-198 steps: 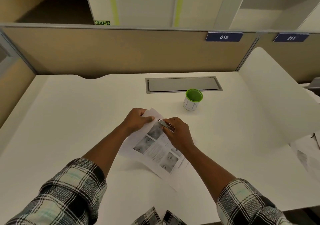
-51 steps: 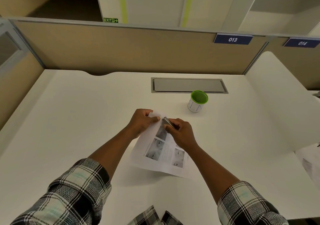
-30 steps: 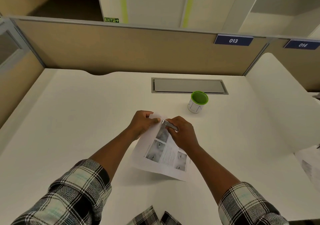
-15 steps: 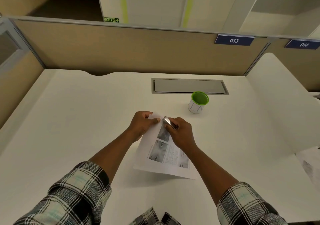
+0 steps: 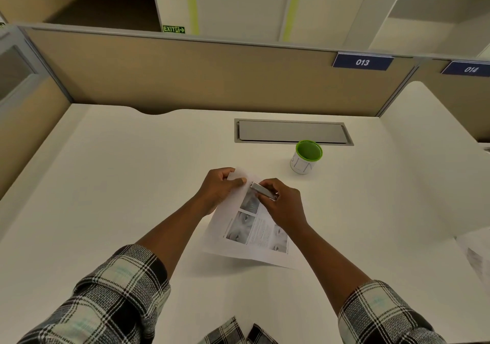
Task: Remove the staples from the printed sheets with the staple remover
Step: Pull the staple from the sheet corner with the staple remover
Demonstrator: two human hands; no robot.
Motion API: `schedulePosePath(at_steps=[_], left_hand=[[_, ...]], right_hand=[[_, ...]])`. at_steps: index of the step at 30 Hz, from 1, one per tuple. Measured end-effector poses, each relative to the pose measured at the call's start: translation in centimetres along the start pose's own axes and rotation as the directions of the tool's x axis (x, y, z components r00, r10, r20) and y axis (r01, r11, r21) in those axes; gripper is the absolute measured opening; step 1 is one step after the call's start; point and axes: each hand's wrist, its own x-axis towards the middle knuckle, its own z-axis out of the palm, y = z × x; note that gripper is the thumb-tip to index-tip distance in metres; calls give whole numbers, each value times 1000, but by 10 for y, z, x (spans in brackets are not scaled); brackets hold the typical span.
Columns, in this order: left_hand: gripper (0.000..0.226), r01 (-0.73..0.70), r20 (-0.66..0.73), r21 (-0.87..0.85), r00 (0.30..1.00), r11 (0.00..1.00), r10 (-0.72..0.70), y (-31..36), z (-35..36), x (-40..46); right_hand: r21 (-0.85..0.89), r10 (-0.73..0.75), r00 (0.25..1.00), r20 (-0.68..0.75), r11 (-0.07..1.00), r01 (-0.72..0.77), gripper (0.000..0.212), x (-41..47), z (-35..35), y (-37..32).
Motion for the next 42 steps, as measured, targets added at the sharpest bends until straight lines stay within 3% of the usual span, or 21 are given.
schedulePosePath(at_steps=[10, 21, 32, 35, 42], left_hand=[[17, -17, 1, -2, 1000, 1000, 17, 6, 1, -4], [19, -27, -6, 38, 1000, 999, 27, 2, 5, -5], [22, 6, 1, 36, 1000, 999, -6, 3, 0, -6], [27, 6, -2, 55, 1000, 998, -6, 5, 2, -6], [16, -18, 5, 78, 1000, 997, 18, 11, -4, -3]], right_hand=[[10, -10, 999, -49, 1000, 10, 17, 0, 4, -1], [-117, -72, 997, -40, 991, 67, 21, 2, 3, 6], [-46, -67, 997, 32, 997, 68, 22, 6, 3, 12], [-100, -108, 991, 79, 988, 115, 21, 4, 5, 9], [-128, -107, 994, 18, 986, 108, 22, 0, 6, 8]])
